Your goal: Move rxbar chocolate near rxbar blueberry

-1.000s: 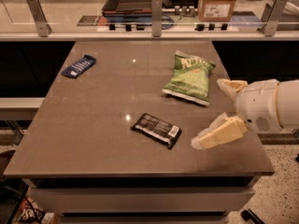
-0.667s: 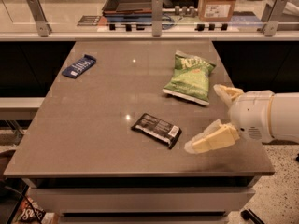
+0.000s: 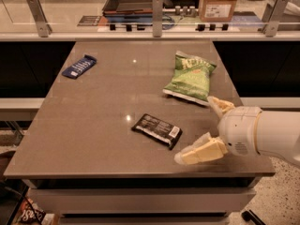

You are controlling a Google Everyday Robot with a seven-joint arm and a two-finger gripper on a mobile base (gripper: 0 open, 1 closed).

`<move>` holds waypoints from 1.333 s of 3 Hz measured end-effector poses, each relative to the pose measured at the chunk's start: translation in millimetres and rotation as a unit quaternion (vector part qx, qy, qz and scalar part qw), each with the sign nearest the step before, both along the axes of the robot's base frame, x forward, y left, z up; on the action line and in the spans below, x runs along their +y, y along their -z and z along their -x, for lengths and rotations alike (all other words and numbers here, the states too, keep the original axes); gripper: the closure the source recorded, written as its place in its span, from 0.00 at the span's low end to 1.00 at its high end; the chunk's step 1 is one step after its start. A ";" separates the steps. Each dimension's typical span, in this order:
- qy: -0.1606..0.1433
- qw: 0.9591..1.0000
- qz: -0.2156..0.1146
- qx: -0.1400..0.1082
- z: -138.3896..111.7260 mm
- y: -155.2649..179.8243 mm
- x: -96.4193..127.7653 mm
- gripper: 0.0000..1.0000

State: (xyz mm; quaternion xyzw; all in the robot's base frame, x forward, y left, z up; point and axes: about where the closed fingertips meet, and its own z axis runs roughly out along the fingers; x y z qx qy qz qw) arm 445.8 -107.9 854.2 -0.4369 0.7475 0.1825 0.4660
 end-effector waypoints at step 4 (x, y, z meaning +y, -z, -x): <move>-0.018 0.999 -0.037 0.001 -2.0 12.4 40.3 0.00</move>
Offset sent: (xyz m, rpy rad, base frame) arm -0.0063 0.0353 -0.0127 0.0674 -0.0063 0.0497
